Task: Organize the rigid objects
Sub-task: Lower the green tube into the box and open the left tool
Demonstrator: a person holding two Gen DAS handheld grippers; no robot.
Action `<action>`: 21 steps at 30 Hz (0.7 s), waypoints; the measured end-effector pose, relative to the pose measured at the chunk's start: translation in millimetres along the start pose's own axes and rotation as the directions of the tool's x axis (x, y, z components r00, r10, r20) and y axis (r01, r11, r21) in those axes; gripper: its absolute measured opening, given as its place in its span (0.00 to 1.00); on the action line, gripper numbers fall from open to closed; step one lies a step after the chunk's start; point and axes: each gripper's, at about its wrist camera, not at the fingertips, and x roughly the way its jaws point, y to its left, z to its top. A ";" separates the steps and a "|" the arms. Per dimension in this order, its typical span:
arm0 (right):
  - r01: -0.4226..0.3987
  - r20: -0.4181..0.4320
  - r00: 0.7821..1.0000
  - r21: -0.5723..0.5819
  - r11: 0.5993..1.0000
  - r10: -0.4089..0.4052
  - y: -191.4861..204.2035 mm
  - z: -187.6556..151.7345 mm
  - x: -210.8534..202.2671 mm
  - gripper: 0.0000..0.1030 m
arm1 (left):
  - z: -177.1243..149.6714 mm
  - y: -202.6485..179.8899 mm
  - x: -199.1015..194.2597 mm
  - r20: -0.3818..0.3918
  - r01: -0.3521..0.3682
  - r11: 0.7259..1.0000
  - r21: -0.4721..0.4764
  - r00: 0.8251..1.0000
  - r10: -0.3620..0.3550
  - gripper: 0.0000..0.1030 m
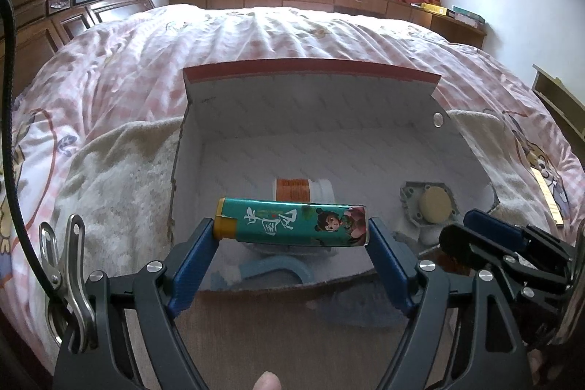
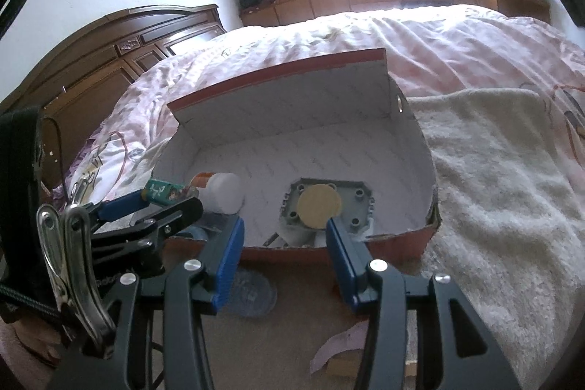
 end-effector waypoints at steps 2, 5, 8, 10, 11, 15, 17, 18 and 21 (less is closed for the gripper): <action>-0.002 0.002 1.000 0.005 1.000 0.002 0.3 -1.8 -2.4 0.48 | -2.6 0.4 -1.2 -0.007 0.004 1.000 -0.003 1.000 -0.004 0.80; -0.009 -0.003 1.000 0.016 1.000 0.009 -0.2 -5.2 -4.5 0.48 | -6.5 0.6 -3.7 -0.011 0.008 1.000 -0.009 1.000 -0.008 0.80; -0.008 -0.005 1.000 0.016 1.000 0.009 1.5 -9.2 -7.1 0.48 | -7.2 0.8 -6.8 -0.008 0.009 1.000 -0.009 1.000 -0.009 0.80; -0.007 -0.005 1.000 0.017 1.000 0.007 1.3 -10.9 -9.0 0.48 | -8.3 0.3 -9.2 -0.005 0.008 1.000 -0.006 1.000 -0.008 0.80; -0.007 -0.005 1.000 0.018 1.000 0.007 1.2 -11.3 -9.4 0.48 | -8.7 0.6 -10.1 -0.004 0.007 1.000 -0.005 1.000 -0.007 0.80; -0.005 -0.006 1.000 0.022 1.000 0.005 0.8 -15.3 -12.7 0.48 | -11.7 1.1 -12.6 -0.008 0.007 1.000 -0.008 1.000 -0.007 0.80; -0.005 -0.006 1.000 0.022 1.000 0.005 0.6 -15.9 -13.5 0.48 | -13.6 2.5 -14.1 -0.009 0.006 1.000 -0.010 1.000 -0.006 0.80; -0.004 -0.006 1.000 0.021 1.000 0.005 0.6 -15.8 -13.4 0.48 | -14.7 3.2 -15.0 -0.008 0.007 1.000 -0.011 1.000 -0.007 0.80; -0.004 -0.005 1.000 0.020 1.000 0.004 0.5 -18.6 -16.4 0.48 | -15.7 4.5 -16.0 -0.005 0.004 1.000 -0.013 1.000 -0.004 0.80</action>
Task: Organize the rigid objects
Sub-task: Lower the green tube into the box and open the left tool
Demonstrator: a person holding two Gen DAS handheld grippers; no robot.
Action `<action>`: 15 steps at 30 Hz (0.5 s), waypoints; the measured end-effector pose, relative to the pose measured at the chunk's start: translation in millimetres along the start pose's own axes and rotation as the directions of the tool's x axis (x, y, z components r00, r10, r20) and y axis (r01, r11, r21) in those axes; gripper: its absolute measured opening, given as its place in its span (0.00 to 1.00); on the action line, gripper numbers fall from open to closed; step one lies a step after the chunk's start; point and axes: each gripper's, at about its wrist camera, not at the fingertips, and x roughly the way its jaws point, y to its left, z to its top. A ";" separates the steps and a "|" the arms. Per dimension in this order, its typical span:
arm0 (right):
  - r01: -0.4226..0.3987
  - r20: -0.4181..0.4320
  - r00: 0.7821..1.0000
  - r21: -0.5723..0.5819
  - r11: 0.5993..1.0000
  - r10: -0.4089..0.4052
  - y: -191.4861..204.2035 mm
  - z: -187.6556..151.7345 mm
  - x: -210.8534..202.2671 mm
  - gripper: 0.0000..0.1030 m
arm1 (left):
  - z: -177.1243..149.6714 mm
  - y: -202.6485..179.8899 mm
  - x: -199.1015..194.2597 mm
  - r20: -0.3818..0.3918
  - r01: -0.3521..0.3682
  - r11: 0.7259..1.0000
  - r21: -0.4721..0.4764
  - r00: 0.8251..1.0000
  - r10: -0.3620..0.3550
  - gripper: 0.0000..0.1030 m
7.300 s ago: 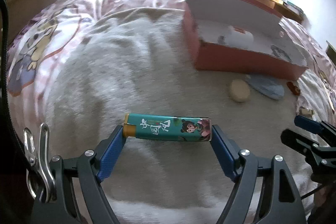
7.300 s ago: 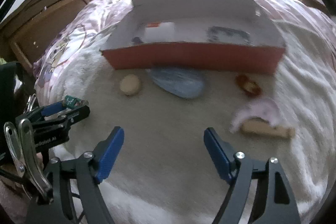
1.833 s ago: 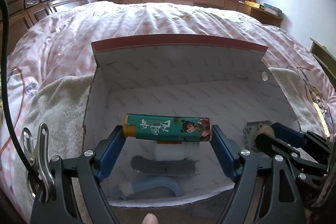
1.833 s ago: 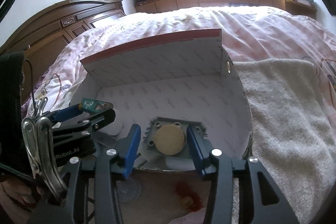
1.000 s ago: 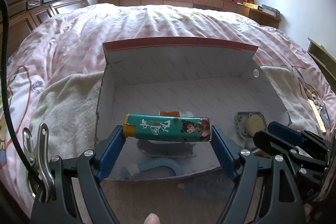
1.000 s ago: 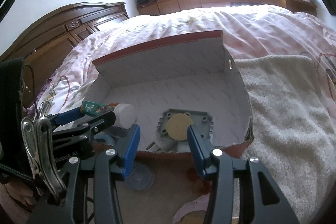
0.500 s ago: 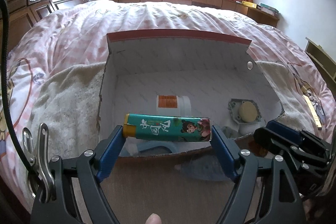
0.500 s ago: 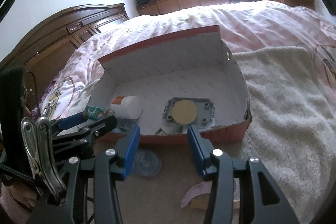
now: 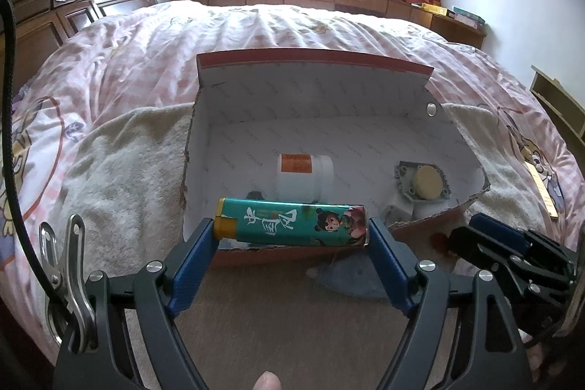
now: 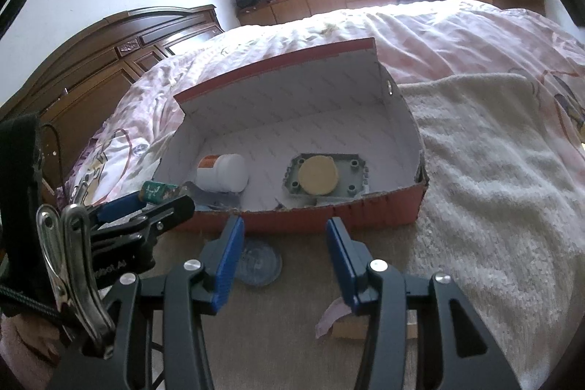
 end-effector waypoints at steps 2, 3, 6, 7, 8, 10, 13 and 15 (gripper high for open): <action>-0.002 0.004 1.000 0.000 1.000 0.002 0.0 -2.0 -1.7 0.48 | 0.5 -0.6 -0.3 0.003 0.002 1.000 0.005 1.000 -0.002 0.80; -0.004 0.005 1.000 0.000 1.000 0.004 -0.2 -3.3 -2.5 0.48 | 0.8 -1.1 -0.4 0.008 -0.001 1.000 0.011 1.000 0.001 0.80; -0.004 0.000 1.000 -0.001 1.000 0.004 0.1 -5.8 -3.9 0.48 | 2.6 -0.9 1.6 0.013 -0.012 1.000 0.024 1.000 0.012 0.80; -0.003 -0.002 1.000 -0.002 1.000 0.003 0.0 -6.5 -4.0 0.48 | 3.4 -0.6 2.9 0.013 -0.013 1.000 0.023 1.000 0.013 0.80; -0.002 -0.002 1.000 -0.003 1.000 0.002 1.0 -7.0 -4.6 0.48 | 4.4 -0.1 4.1 0.012 -0.012 1.000 0.022 1.000 0.012 0.80; -0.001 -0.002 1.000 -0.002 1.000 0.001 1.4 -7.6 -5.3 0.48 | 6.0 0.0 7.1 0.010 -0.010 1.000 0.024 1.000 0.010 0.80; -0.001 -0.003 1.000 0.001 1.000 0.001 1.3 -7.9 -5.3 0.48 | 8.0 -0.1 11.8 0.002 -0.016 1.000 0.024 1.000 0.016 0.80; -0.001 -0.003 1.000 0.001 1.000 0.001 1.4 -7.8 -5.0 0.48 | 8.5 0.2 13.6 0.002 -0.017 1.000 0.021 1.000 0.016 0.80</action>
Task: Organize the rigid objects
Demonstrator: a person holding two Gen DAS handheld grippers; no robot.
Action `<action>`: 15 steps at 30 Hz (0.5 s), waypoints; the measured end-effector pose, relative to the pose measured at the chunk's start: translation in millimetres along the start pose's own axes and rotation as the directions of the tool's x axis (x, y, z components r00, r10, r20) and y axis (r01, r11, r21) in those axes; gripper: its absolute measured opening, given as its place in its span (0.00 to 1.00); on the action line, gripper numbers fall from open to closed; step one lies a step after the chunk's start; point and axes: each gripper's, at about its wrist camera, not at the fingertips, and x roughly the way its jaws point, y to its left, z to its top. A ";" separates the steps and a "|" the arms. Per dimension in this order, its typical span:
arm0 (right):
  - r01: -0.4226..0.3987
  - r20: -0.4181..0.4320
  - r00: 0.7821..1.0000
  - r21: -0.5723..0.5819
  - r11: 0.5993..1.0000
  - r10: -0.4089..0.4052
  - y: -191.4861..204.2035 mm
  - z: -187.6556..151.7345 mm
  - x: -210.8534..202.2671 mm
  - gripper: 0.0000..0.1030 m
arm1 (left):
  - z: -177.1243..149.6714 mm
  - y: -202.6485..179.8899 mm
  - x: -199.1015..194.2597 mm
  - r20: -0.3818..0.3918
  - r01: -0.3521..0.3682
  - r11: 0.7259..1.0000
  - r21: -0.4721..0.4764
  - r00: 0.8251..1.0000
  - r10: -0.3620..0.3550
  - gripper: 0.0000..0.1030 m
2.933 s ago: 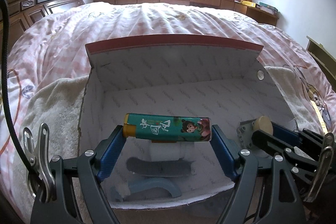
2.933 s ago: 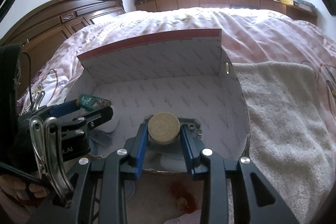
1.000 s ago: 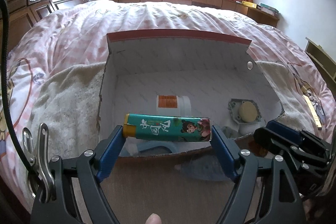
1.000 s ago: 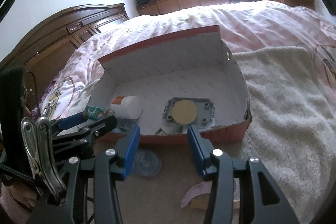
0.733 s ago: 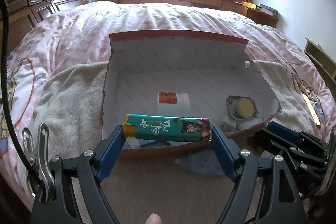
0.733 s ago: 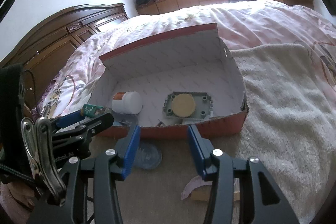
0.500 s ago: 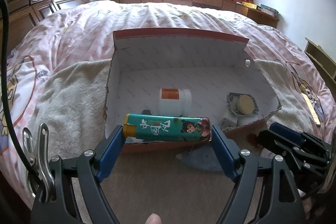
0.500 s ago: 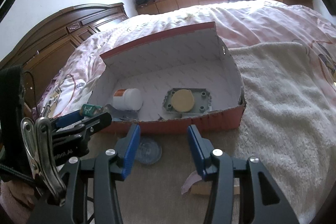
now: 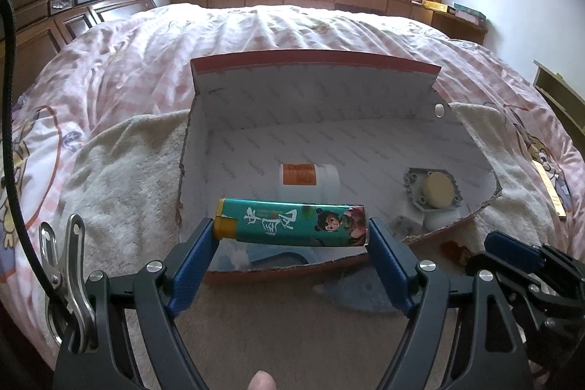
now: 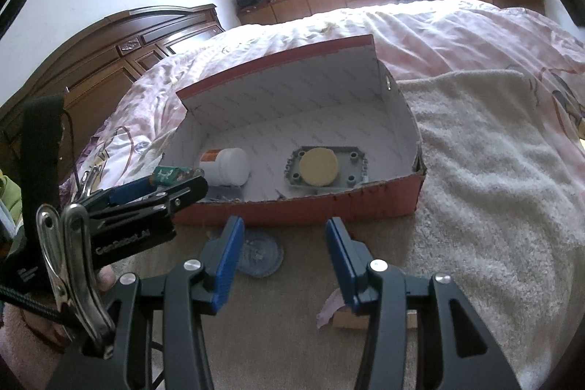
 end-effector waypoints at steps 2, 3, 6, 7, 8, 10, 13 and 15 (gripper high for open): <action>-0.001 -0.001 1.000 0.001 1.000 0.001 -0.2 -0.1 -0.1 0.48 | -0.6 -0.4 0.9 0.001 0.001 1.000 -0.001 1.000 -0.001 0.81; -0.001 -0.001 1.000 0.002 1.000 0.001 -0.2 -0.4 -0.1 0.48 | -0.6 -0.5 0.9 0.001 0.000 1.000 0.000 1.000 0.000 0.81; 0.000 -0.001 1.000 0.002 1.000 0.000 -0.3 -1.0 -0.1 0.48 | -0.8 -0.6 1.5 0.002 -0.003 1.000 0.005 1.000 0.003 0.81; 0.000 -0.001 1.000 0.002 1.000 0.000 -0.3 -1.2 -0.3 0.48 | -1.0 -0.7 1.5 0.002 -0.003 1.000 0.004 1.000 0.003 0.81; 0.000 -0.001 1.000 0.001 1.000 0.000 -0.4 -1.1 0.0 0.48 | -1.1 -0.5 1.2 0.002 0.000 1.000 0.002 1.000 0.000 0.81; 0.001 -0.003 1.000 -0.002 1.000 -0.001 -0.5 -1.5 0.0 0.48 | -1.8 -0.3 0.3 0.002 0.009 1.000 -0.003 1.000 -0.009 0.81; 0.004 -0.011 1.000 -0.012 1.000 -0.005 -1.3 -4.3 -0.7 0.48 | -4.7 -0.3 -4.2 0.004 0.019 1.000 -0.006 1.000 -0.019 0.81; 0.009 -0.018 1.000 -0.019 1.000 -0.009 -1.9 -7.3 -1.6 0.48 | -7.9 -0.8 -8.6 0.004 0.024 1.000 -0.006 1.000 -0.024 0.81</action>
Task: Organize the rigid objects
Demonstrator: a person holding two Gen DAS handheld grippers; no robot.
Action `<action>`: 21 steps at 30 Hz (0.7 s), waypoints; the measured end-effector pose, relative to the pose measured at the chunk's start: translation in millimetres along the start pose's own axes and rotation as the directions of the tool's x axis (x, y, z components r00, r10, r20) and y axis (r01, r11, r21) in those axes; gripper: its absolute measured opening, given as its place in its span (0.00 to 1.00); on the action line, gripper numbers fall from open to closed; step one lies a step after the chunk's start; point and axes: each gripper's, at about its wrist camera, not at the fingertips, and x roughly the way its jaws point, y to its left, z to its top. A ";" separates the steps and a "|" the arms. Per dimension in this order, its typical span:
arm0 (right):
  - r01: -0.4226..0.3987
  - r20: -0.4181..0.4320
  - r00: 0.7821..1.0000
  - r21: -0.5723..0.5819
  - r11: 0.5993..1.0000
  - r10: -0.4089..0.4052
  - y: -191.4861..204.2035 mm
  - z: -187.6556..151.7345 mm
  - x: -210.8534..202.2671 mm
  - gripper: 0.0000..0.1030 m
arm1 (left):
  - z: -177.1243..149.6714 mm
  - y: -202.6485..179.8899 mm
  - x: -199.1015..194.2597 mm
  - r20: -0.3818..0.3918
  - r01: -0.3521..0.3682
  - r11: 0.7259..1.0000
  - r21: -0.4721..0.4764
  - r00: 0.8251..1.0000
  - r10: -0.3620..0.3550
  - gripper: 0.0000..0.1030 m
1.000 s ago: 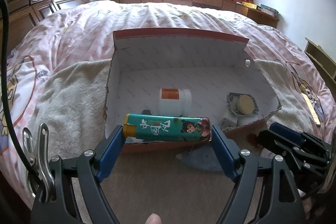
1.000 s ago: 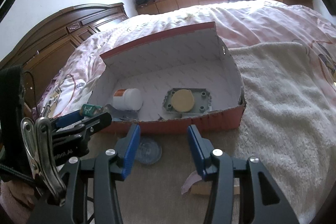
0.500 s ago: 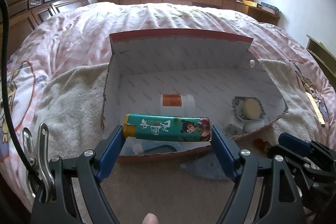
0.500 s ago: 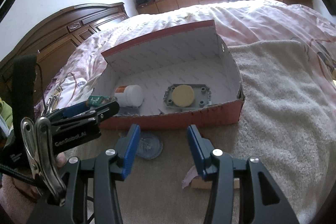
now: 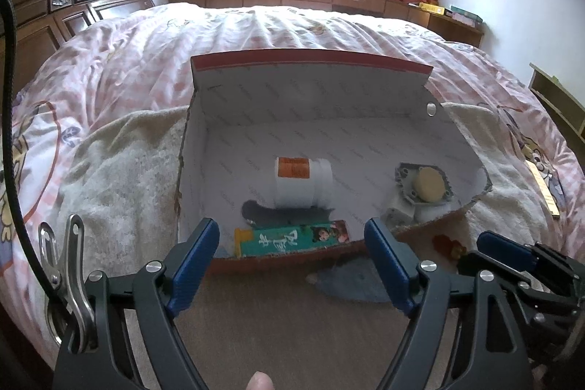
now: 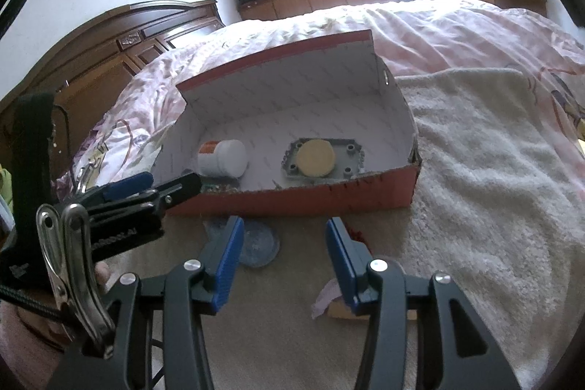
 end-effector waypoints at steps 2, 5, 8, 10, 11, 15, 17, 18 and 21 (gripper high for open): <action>0.004 -0.006 1.000 -0.005 1.000 -0.004 -0.5 -1.4 -1.0 0.48 | -3.3 -0.7 -4.6 0.000 0.008 1.000 0.000 1.000 -0.008 0.81; 0.014 -0.014 1.000 -0.016 1.000 -0.014 -2.3 -6.5 -4.4 0.48 | -9.2 -3.3 -10.3 -0.004 0.026 1.000 0.007 1.000 -0.026 0.81; 0.026 -0.021 0.999 -0.022 0.999 -0.027 -4.8 -12.6 -7.9 0.48 | -16.8 -8.5 -14.6 -0.014 0.038 0.999 0.028 0.999 -0.038 0.81; 0.034 -0.029 0.999 -0.023 0.999 -0.034 -7.6 -17.4 -10.3 0.48 | -22.1 -11.5 -16.7 -0.019 0.045 0.998 0.040 0.999 -0.044 0.81; 0.037 -0.031 0.999 -0.024 0.999 -0.038 -8.3 -18.5 -11.0 0.48 | -25.1 -13.5 -17.4 -0.023 0.048 0.998 0.047 0.999 -0.047 0.81; 0.047 -0.041 0.998 -0.022 0.999 -0.048 -12.7 -26.2 -14.7 0.48 | -34.2 -20.8 -14.3 -0.053 0.058 0.996 0.070 0.997 -0.054 0.81; 0.053 -0.043 0.998 -0.026 0.998 -0.055 -13.9 -30.0 -16.5 0.48 | -37.5 -22.9 -10.9 -0.072 0.064 0.995 0.071 0.996 -0.059 0.81; 0.057 -0.043 0.997 -0.029 0.998 -0.058 -14.2 -31.3 -17.2 0.48 | -39.3 -24.1 -8.3 -0.083 0.071 0.995 0.069 0.994 -0.065 0.81; 0.067 -0.043 0.997 -0.041 0.997 -0.069 -14.8 -36.1 -19.5 0.48 | -42.5 -27.6 1.2 -0.115 0.082 0.994 0.069 0.991 -0.074 0.81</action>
